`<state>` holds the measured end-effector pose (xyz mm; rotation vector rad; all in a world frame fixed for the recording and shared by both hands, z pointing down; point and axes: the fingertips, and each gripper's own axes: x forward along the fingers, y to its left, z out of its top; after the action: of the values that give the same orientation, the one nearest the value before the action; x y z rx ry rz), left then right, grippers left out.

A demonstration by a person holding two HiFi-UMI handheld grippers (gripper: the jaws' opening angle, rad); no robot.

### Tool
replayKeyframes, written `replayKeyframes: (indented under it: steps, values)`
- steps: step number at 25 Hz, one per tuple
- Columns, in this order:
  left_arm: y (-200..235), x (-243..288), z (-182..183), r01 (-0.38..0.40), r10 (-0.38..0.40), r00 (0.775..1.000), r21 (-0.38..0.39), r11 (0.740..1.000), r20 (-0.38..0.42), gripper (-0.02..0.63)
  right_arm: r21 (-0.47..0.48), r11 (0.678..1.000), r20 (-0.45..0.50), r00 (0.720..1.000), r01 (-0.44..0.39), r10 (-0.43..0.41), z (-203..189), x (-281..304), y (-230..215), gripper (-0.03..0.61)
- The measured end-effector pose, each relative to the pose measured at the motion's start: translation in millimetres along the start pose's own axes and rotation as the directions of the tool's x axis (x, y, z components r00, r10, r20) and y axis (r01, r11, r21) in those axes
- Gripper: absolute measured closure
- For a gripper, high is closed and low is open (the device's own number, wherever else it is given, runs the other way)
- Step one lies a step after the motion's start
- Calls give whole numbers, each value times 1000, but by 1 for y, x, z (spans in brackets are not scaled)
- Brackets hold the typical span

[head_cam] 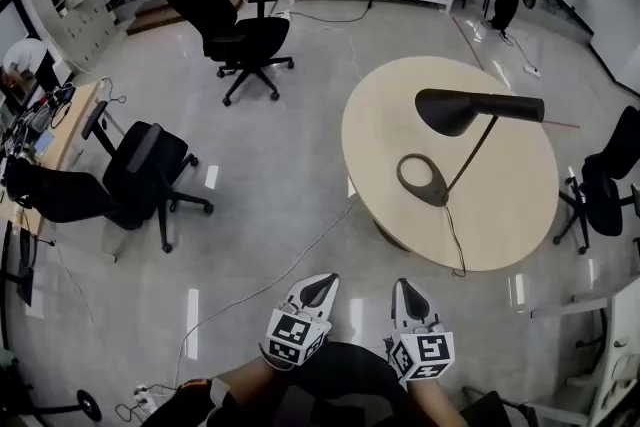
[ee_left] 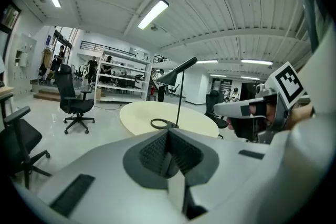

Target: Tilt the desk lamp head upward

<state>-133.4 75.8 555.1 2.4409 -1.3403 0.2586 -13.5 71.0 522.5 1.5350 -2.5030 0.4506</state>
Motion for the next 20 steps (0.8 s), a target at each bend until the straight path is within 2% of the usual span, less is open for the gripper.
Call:
replayKeyframes:
  steps: [11,16,20]
  values:
    - [70,41,39,171,-170,985,-26,985,24,566,-7,994,24,994,106,-105,34,73,12,565]
    - [80,56,57,188,-185,982,-70,980,43,566,-24,993,13,993,115,-115,46,89,5,565]
    - [83,78,72,188,-184,981,-79,979,58,566,-40,995,33,996,88,-87,62,104,-10,565]
